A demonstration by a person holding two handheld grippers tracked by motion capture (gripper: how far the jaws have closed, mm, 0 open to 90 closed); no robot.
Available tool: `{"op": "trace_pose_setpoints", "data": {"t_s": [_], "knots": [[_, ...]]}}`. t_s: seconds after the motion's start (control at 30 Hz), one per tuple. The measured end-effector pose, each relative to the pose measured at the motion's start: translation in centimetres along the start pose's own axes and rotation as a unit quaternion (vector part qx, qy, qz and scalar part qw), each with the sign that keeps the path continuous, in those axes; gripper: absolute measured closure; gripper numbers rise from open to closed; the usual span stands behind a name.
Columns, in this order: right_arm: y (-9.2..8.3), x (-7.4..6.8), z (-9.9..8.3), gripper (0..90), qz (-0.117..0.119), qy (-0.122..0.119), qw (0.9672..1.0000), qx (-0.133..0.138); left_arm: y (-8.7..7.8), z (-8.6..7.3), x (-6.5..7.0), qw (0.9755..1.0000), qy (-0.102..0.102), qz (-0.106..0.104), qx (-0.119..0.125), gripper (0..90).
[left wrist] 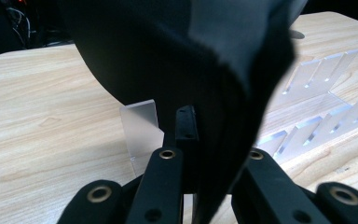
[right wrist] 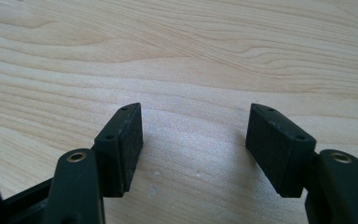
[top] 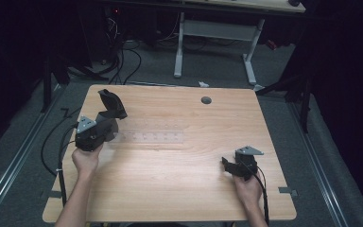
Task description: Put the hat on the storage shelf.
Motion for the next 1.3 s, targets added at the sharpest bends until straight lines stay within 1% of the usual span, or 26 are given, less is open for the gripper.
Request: {"op": "trace_pose_setpoints", "data": {"t_s": [0.2, 0.33, 0.43, 0.57, 0.67, 0.8, 0.83, 0.97, 1.07, 1.2, 1.3], "knots": [[0.0, 0.0, 0.0, 36.7, 0.0, 0.0, 1.0, 0.0, -0.4, -0.5, -0.6, 0.9999, -0.009, 0.004, -0.007, 83.2], [0.0, 0.0, 0.0, 36.7, 0.0, 0.0, 1.0, 0.0, -0.5, -0.6, -0.7, 0.9999, -0.009, 0.004, -0.008, 81.5], [0.0, 0.0, 0.0, 36.7, 0.0, 0.0, 1.0, 0.0, -0.6, -0.5, -0.9, 0.9999, -0.014, 0.008, -0.004, 74.9], [0.0, 0.0, 0.0, 36.7, 0.0, 0.0, 1.0, 0.0, -0.9, -0.5, -1.2, 0.9996, -0.017, 0.018, -0.009, 61.4], [0.0, 0.0, 0.0, 36.7, 0.0, 0.0, 1.0, 0.0, -1.2, -0.5, -1.3, 0.9995, -0.018, 0.023, -0.013, 53.2], [0.0, 0.0, 0.0, 36.7, 0.0, 0.0, 1.0, 0.0, -1.7, 0.0, -1.1, 0.9995, -0.021, 0.023, -0.01, 46.1], [0.0, 0.0, 0.0, 36.7, 0.0, 0.0, 1.0, 0.0, -1.9, 0.2, -1.0, 0.9994, -0.025, 0.022, -0.008, 44.8], [0.0, 0.0, 0.0, 36.7, 0.0, 0.0, 1.0, 0.0, -2.4, 0.4, -0.7, 0.9993, -0.028, 0.024, -0.011, 41.3], [0.0, 0.0, 0.0, 36.7, 0.0, 0.0, 1.0, 0.0, -3.0, 0.3, -0.6, 0.9989, -0.033, 0.028, -0.014, 41.1], [0.0, 0.0, 0.0, 36.7, 0.0, 0.0, 1.0, 0.0, -3.7, 0.0, -0.2, 0.9989, -0.036, 0.027, -0.016, 40.6], [0.0, 0.0, 0.0, 36.7, 0.0, 0.0, 1.0, 0.0, -4.4, -0.1, 0.1, 0.9987, -0.042, 0.023, -0.016, 40.1]]}}
Point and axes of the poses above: each handheld gripper's, and its own axes: y roughly forward along the jaws, z roughly out of its top, x roughly to its right, the point moved 10 cm from there along y, roughly forward along the jaws, and after that the axes turned 11 degrees about y, right-handed, at the moved point
